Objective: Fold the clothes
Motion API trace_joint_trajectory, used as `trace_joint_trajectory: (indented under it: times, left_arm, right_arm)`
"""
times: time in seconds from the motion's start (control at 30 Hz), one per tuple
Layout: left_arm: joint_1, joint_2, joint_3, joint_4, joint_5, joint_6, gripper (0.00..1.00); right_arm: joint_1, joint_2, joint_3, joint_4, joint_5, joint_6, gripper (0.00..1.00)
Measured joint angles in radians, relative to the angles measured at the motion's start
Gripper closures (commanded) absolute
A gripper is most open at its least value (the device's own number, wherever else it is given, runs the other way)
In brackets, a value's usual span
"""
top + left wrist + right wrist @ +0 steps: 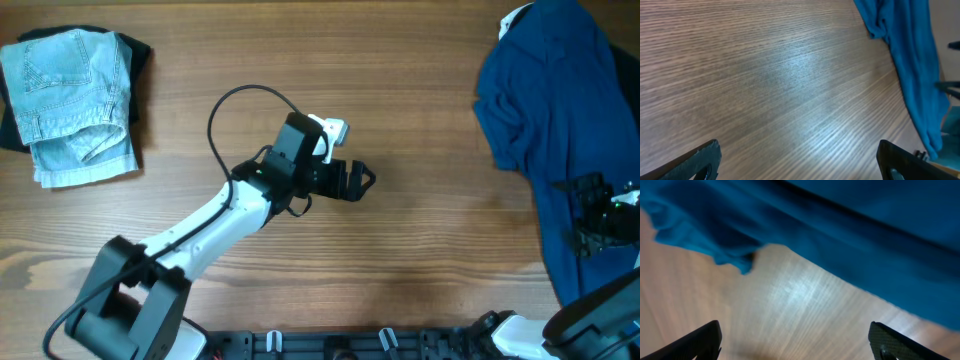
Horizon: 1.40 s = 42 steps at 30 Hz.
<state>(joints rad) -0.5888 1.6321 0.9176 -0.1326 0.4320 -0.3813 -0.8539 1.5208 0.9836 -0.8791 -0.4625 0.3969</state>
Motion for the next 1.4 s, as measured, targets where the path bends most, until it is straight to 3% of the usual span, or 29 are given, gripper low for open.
trace_joint_trajectory:
  times: [0.3, 0.53, 0.6, 0.83, 1.0, 1.13, 1.27, 1.4]
  left_arm:
    - [-0.045, 0.08, 0.002, 0.021, 0.001, -0.011, 0.0]
    - [-0.045, 0.08, 0.002, 0.012, 0.004, -0.014, 0.0]
    - [-0.045, 0.08, 0.002, 0.01, 0.005, -0.014, 0.0]
    - [-0.045, 0.08, 0.002, 0.052, 0.003, -0.015, 0.0]
    - [-0.045, 0.08, 0.002, 0.087, -0.008, -0.015, 0.0]
    - [-0.045, 0.08, 0.002, 0.088, -0.019, -0.015, 0.0]
    - [-0.045, 0.083, 0.002, 0.089, -0.024, -0.015, 0.0]
    - [-0.045, 0.109, 0.002, 0.086, -0.029, -0.015, 0.0]
  right_arm:
    - [0.02, 0.0, -0.195, 0.277, -0.139, -0.022, 0.0]
    - [0.002, 0.0, -0.258, 0.354, -0.154, 0.031, 0.06]
    - [-0.031, 0.0, -0.258, 0.365, -0.158, 0.025, 0.03]
    - [-0.038, 0.0, -0.257, 0.408, -0.216, -0.082, 0.06]
    - [0.001, 0.0, -0.257, 0.385, 0.001, -0.05, 0.05]
    - [0.044, 0.0, -0.219, 0.24, 0.2, -0.022, 0.0]
    - [0.064, 0.0, -0.059, 0.05, 0.409, -0.01, 0.01]
    - [0.07, 0.0, 0.087, -0.023, 0.472, -0.03, 0.01]
